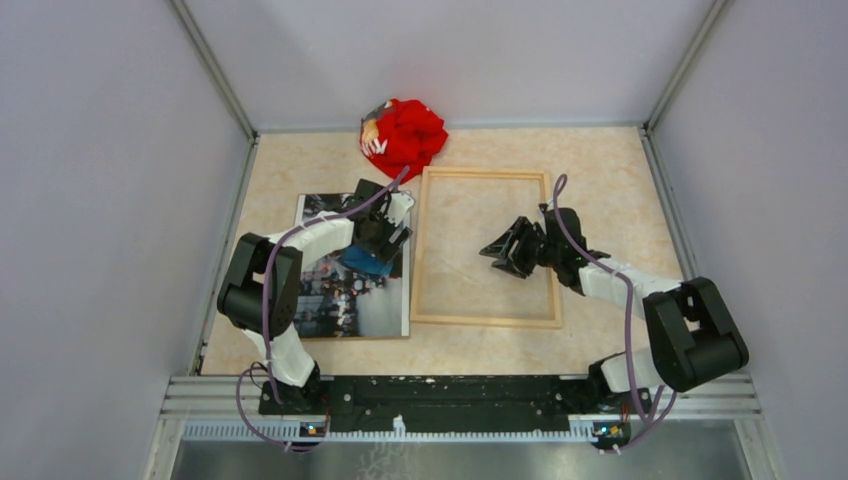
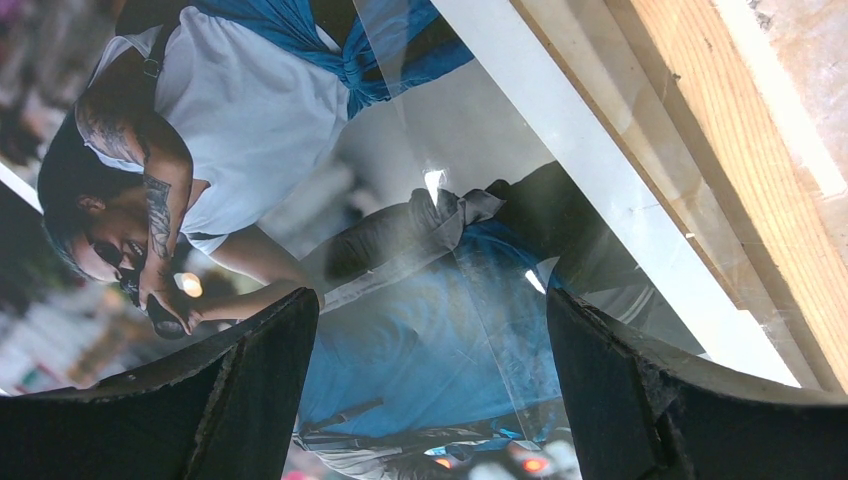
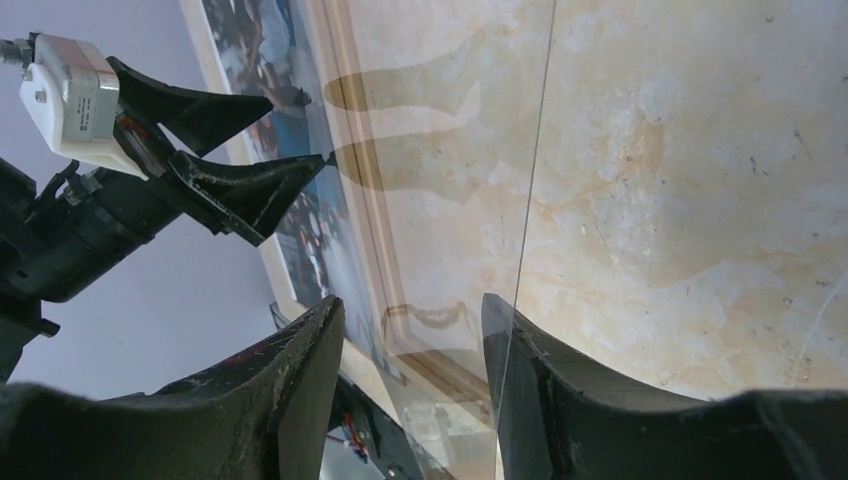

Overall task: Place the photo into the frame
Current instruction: Place the photo frame item in the photo frame.

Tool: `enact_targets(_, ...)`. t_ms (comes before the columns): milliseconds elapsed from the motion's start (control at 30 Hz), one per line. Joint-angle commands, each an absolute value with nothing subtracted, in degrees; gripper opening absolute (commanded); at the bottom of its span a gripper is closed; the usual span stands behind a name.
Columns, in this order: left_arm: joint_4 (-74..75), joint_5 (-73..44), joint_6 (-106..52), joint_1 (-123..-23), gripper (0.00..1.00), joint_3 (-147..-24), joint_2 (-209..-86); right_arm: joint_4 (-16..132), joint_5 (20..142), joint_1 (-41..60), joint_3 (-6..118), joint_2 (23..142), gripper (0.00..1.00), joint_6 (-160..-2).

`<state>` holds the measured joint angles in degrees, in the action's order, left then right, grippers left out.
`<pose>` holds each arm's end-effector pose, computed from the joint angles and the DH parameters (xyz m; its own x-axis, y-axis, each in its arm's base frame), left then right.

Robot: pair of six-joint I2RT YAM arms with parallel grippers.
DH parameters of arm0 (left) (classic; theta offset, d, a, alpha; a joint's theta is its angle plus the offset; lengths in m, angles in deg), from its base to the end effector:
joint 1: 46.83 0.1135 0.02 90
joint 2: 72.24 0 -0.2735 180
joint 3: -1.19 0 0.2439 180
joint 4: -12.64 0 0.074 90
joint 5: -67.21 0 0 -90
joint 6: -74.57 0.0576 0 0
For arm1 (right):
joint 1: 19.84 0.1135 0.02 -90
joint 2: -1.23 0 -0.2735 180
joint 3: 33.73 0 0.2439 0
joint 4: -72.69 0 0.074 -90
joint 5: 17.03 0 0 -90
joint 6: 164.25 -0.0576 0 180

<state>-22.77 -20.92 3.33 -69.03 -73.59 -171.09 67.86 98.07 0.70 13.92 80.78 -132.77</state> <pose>0.3248 -0.1346 0.1709 -0.6288 0.6038 -0.4899 0.6286 0.7656 0.1367 0.2523 0.1206 0.1781 -0.8349 0.5119 -0.2022 0.1454 0.5595 0.8160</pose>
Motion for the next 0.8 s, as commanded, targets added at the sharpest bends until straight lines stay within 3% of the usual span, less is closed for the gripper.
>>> enact_targets(0,-24.23,-20.24,3.06,-69.42,0.91,-74.11,-169.54,69.07,98.08,1.16,15.77,82.63,0.52,-131.4)
enact_targets(33,-24.39,-20.24,2.98,-69.38,0.91,-74.09,-169.46,69.7,98.47,1.17,15.8,83.04,0.44,-131.12)
enact_targets(100,-24.81,-19.99,2.94,-69.42,0.91,-74.16,-169.21,68.92,98.18,0.7,17.11,83.62,0.11,-129.61)
enact_targets(133,-25.37,-19.8,2.73,-69.42,0.92,-74.37,-169.1,66.88,98.27,-0.07,18.84,84.01,0.0,-128.03)
enact_targets(433,-32.01,-17.84,2.2,-69.24,0.98,-81.45,-168.66,46.49,107.52,-8.97,37.44,90.3,0.0,-108.74)
enact_targets(767,-33.33,-19.68,2.77,-68.57,0.98,-84.12,-169.97,31.38,105.7,-10.76,50.62,98.35,0.0,-96.63)
